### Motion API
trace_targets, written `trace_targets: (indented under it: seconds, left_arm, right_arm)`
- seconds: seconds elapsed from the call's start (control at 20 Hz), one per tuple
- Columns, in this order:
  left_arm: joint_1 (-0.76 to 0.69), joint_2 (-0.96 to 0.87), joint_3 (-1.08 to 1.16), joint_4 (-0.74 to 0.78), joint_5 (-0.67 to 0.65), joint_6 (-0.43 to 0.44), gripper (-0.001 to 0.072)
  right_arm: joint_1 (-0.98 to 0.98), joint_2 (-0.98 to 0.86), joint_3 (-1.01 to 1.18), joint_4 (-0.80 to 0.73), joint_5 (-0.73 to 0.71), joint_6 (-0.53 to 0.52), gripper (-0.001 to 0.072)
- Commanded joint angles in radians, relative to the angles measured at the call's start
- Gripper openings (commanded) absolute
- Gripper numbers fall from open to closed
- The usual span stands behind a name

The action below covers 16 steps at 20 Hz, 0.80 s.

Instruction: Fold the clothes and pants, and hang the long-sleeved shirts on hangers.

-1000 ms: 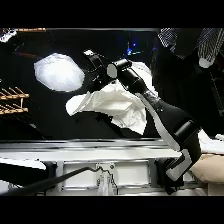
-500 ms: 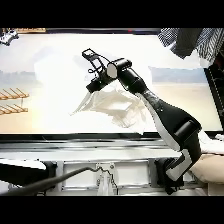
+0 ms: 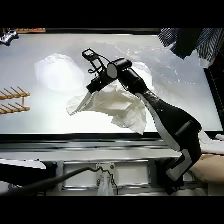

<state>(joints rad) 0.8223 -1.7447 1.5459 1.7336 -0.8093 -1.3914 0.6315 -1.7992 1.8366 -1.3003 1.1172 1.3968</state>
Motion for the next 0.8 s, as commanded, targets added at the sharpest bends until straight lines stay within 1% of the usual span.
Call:
trace_targets:
  seconds: [0.0, 0.25, 0.4, 0.55, 0.75]
  left_arm:
    - [0.002, 0.004, 0.0, -0.011, -0.033, 0.0, 0.0013]
    - [0.002, 0.038, 0.0, -0.011, -0.049, 0.0, 0.0014]
    - [0.002, 0.046, 0.0, -0.024, -0.109, 0.0, 0.0014]
    - [0.003, 0.045, 0.0, -0.069, -0.166, 0.0, 0.0014]
    - [0.006, 0.045, 0.0, -0.093, -0.203, 0.0, 0.0013]
  right_arm:
    - [0.001, 0.0, 0.001, -0.005, -0.003, 0.0, 0.002]
    - [0.0, -0.003, -0.003, -0.01, -0.012, 0.0, 0.002]
    - [0.0, -0.008, -0.003, -0.01, -0.013, 0.0, 0.002]
    - [0.0, -0.008, -0.003, -0.01, -0.01, 0.0, 0.002]
    - [0.0, -0.008, -0.003, -0.011, -0.01, 0.0, 0.0019]
